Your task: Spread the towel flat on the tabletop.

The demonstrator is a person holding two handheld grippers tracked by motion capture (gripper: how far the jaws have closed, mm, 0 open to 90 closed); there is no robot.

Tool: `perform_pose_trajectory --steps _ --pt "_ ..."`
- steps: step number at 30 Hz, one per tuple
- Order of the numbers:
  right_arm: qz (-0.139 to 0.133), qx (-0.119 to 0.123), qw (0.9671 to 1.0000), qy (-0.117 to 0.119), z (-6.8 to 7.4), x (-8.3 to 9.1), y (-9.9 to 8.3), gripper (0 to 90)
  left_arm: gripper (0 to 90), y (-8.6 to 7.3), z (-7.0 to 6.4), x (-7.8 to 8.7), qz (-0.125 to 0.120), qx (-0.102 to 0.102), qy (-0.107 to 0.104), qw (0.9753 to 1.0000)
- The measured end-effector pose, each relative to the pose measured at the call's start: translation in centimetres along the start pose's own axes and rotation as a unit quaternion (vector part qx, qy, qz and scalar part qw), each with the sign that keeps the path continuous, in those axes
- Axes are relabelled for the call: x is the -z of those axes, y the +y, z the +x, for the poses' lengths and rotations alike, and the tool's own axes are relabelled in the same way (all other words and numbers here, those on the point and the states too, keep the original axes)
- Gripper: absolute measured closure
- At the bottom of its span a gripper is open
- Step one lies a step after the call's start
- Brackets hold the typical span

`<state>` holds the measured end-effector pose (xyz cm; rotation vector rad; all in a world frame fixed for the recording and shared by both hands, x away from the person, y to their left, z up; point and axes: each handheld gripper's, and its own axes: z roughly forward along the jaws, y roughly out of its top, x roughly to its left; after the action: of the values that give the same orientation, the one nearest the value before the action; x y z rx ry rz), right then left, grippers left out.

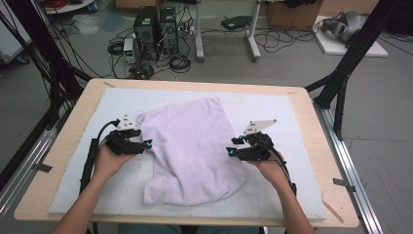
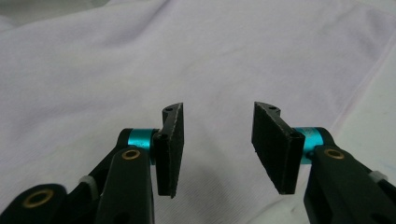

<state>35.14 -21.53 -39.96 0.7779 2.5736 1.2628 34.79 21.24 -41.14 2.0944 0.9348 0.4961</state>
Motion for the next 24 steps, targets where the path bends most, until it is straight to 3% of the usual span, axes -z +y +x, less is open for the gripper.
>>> perform_pose_trajectory --steps 2,5,10,13,15,18,20,24 --pt "0.017 -0.004 0.9998 0.014 0.5 0.1 -0.2 50.4 42.7 -0.3 -1.0 0.3 -0.001 -0.011 -0.018 0.9998" --pt "-0.001 0.021 0.9997 0.015 1.9 0.7 -0.7 51.0 43.8 -0.8 -2.4 0.5 -0.002 -0.024 -0.050 0.9985" --pt "0.001 0.024 0.9991 0.035 3.3 1.0 -2.2 50.1 46.6 -1.7 -4.3 0.0 0.012 -0.050 -0.085 0.9950" --pt "0.007 0.020 0.9989 0.041 3.8 0.7 -3.2 50.5 53.6 -2.2 -5.2 -1.4 0.041 -0.064 -0.087 0.9933" --pt "0.021 0.020 0.9985 0.046 4.1 0.2 -3.7 52.9 61.3 -2.2 -5.4 -1.6 0.034 -0.070 -0.092 0.9927" --pt "0.034 0.023 0.9977 0.055 4.3 -0.5 -4.1 62.1 85.4 -2.1 -5.6 -1.6 0.033 -0.080 -0.085 0.9926" --pt "0.034 0.027 0.9970 0.064 4.4 -0.7 -4.1 72.6 87.3 -2.1 -5.5 -1.4 0.036 -0.080 -0.085 0.9925" --pt "0.039 0.041 0.9959 0.071 4.6 -0.7 -3.9 82.1 88.0 -2.1 -4.8 -0.6 0.025 -0.069 -0.076 0.9944"
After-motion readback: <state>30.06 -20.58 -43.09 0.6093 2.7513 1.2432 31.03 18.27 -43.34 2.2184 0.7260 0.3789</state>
